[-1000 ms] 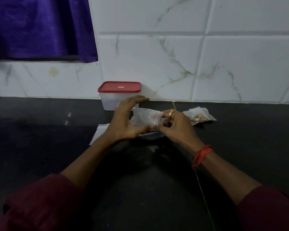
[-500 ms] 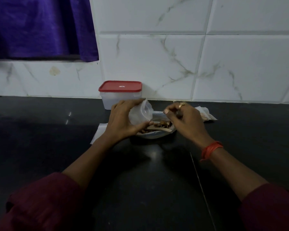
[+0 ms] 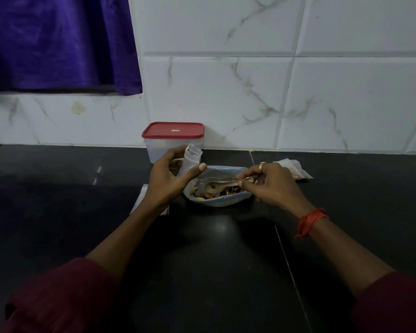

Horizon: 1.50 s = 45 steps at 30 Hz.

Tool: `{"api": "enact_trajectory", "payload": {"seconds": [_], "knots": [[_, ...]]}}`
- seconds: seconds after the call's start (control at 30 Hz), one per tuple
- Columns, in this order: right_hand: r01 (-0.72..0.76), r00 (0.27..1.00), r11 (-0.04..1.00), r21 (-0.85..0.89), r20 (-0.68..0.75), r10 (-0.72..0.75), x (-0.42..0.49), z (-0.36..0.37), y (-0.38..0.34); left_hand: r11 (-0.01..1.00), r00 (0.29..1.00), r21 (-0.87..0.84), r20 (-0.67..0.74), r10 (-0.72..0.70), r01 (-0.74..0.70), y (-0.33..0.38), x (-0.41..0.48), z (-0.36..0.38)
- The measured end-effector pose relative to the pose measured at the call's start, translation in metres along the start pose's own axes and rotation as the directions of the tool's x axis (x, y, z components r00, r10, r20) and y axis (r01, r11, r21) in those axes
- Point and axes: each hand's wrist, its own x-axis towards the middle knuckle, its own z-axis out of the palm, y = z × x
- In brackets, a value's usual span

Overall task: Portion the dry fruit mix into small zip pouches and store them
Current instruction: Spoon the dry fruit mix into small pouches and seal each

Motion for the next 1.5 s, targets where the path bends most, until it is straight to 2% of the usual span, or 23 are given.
{"api": "enact_trajectory", "payload": {"seconds": [0.13,0.2,0.33,0.43,0.53,0.7,0.83,1.0,1.07,1.2,1.37,1.5], "knots": [[0.065,0.996,0.982,0.176,-0.08,-0.051,-0.002,0.01,-0.001,0.999,0.999,-0.024,0.03,-0.021,0.022,0.002,-0.001,0.0],[0.11,0.991,0.977,0.181,-0.095,-0.094,-0.003,0.016,-0.003,0.999,0.999,-0.032,0.036,-0.02,0.021,0.003,-0.002,0.001],[0.317,0.917,0.948,-0.032,-0.247,-0.314,-0.003,0.016,-0.004,0.999,0.999,-0.045,0.039,-0.022,0.024,0.004,-0.002,0.002],[0.361,0.867,0.913,-0.188,-0.292,-0.403,-0.001,0.009,0.001,0.999,0.998,-0.032,0.062,-0.032,0.034,0.003,-0.001,0.001],[0.377,0.841,0.86,-0.344,-0.263,-0.473,-0.002,0.005,0.009,0.999,0.995,-0.033,0.088,-0.039,0.042,0.003,-0.002,0.002],[0.438,0.846,0.811,-0.388,-0.127,-0.517,-0.003,0.006,0.015,0.997,0.991,-0.028,0.114,-0.068,0.072,0.002,-0.003,0.006],[0.412,0.872,0.869,-0.273,-0.16,-0.463,-0.003,0.012,0.013,0.996,0.989,-0.031,0.121,-0.081,0.085,0.0,-0.004,0.006],[0.344,0.873,0.925,-0.159,-0.307,-0.378,0.0,0.015,0.015,0.998,0.991,0.001,0.124,-0.057,0.057,0.002,-0.005,0.006],[0.269,0.899,0.953,-0.137,-0.319,-0.3,0.001,0.017,0.018,0.999,0.99,0.016,0.132,-0.046,0.044,0.003,-0.006,0.006],[0.103,0.93,0.994,0.043,-0.359,-0.081,0.001,0.022,0.017,0.999,0.989,0.021,0.143,-0.036,0.034,0.004,-0.007,0.005],[-0.063,0.928,0.995,0.075,-0.363,0.086,0.005,0.027,0.013,1.0,0.988,0.015,0.154,-0.027,0.025,0.005,-0.007,0.005],[-0.094,0.947,0.98,0.176,-0.289,0.143,0.007,0.03,0.016,0.999,0.989,0.019,0.145,-0.032,0.029,0.002,-0.006,0.005]]}}
